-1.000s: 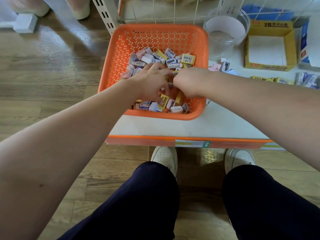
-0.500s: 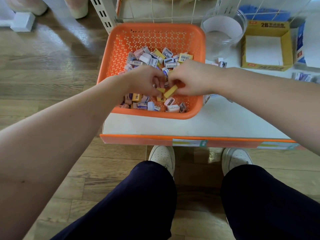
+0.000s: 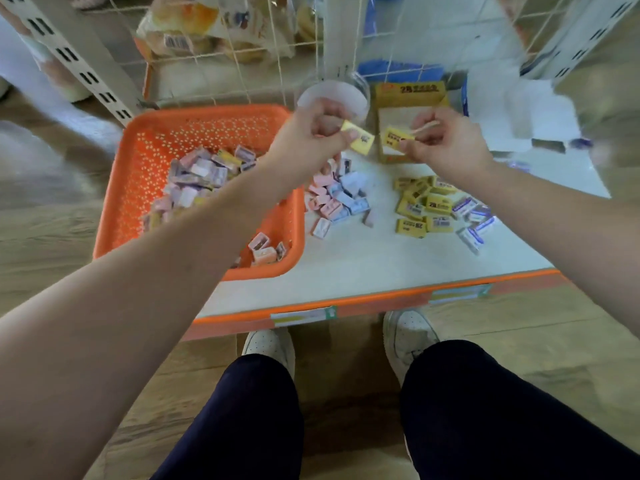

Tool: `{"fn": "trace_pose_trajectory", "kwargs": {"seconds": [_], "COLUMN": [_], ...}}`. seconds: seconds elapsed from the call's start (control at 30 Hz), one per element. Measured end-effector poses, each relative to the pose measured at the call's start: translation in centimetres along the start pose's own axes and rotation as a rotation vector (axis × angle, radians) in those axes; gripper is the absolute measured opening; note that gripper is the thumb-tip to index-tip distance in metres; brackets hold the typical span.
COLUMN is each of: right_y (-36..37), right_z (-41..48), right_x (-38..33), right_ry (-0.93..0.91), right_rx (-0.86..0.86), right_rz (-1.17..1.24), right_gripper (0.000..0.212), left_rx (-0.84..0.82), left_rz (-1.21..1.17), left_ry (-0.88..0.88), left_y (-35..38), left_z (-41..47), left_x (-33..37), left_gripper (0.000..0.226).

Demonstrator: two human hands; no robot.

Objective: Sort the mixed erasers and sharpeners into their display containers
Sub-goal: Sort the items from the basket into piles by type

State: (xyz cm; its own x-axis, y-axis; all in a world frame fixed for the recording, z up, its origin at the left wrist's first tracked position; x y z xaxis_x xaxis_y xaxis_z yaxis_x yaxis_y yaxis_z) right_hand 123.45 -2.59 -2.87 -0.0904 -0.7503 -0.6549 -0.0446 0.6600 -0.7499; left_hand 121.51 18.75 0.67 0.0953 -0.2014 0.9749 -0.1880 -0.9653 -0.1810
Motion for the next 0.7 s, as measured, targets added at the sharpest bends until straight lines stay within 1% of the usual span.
{"fn": "trace_pose_trajectory", "kwargs": {"seconds": [0.03, 0.1, 0.17, 0.23, 0.37, 0.43, 0.53, 0.63, 0.7], "right_y": [-0.5, -1.3, -1.9, -2.3, -2.8, -2.8, -2.4, -2.1, -2.4], "right_z": [-0.2, -0.6, -0.9, -1.1, -1.8, -1.8, -1.8, -2.0, -1.9], "right_x": [1.2, 3.2, 4.9, 6.0, 6.2, 6.1, 6.4, 6.9, 6.8], "right_ry": [0.023, 0.057, 0.106, 0.139, 0.078, 0.063, 0.075, 0.078, 0.096], "right_rx": [-0.01, -0.037, -0.057, -0.08, -0.111, -0.168, -0.258, -0.28, -0.265], "right_rz": [0.007, -0.012, -0.031, -0.013, -0.059, -0.103, -0.11, -0.096, -0.08], "right_gripper": [0.02, 0.015, 0.012, 0.015, 0.02, 0.019, 0.016, 0.013, 0.01], "left_rx": [-0.027, -0.042, -0.034, -0.045, -0.115, -0.129, -0.078, 0.006, 0.014], "left_rz": [-0.005, -0.028, -0.048, -0.063, -0.041, -0.047, -0.059, -0.073, -0.048], "left_ry": [-0.015, -0.073, -0.178, -0.267, -0.35, -0.366, -0.359, -0.324, -0.282], "left_y": [1.5, 4.4, 6.9, 8.9, 11.5, 12.1, 12.5, 12.1, 11.5], "left_z": [0.2, 0.6, 0.5, 0.2, -0.2, -0.1, -0.1, -0.1, 0.0], "left_x": [-0.3, -1.8, -3.5, -5.0, -6.8, -7.1, -7.0, -6.8, -6.5], "left_gripper": [0.011, 0.016, 0.016, 0.011, 0.014, 0.018, 0.019, 0.021, 0.024]}}
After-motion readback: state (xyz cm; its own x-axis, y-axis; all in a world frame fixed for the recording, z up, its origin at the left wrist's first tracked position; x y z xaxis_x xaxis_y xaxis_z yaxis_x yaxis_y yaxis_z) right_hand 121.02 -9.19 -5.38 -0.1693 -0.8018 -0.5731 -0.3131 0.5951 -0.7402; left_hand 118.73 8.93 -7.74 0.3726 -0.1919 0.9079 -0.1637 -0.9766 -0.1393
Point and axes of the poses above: each hand's wrist, its own z-axis towards the middle knuckle, its own y-axis out of the palm, x = y × z, the point moved 1 cm from there along z, towards the middle knuckle, and after that the axes turned 8 degrees about -z, right-handed, at the moved point
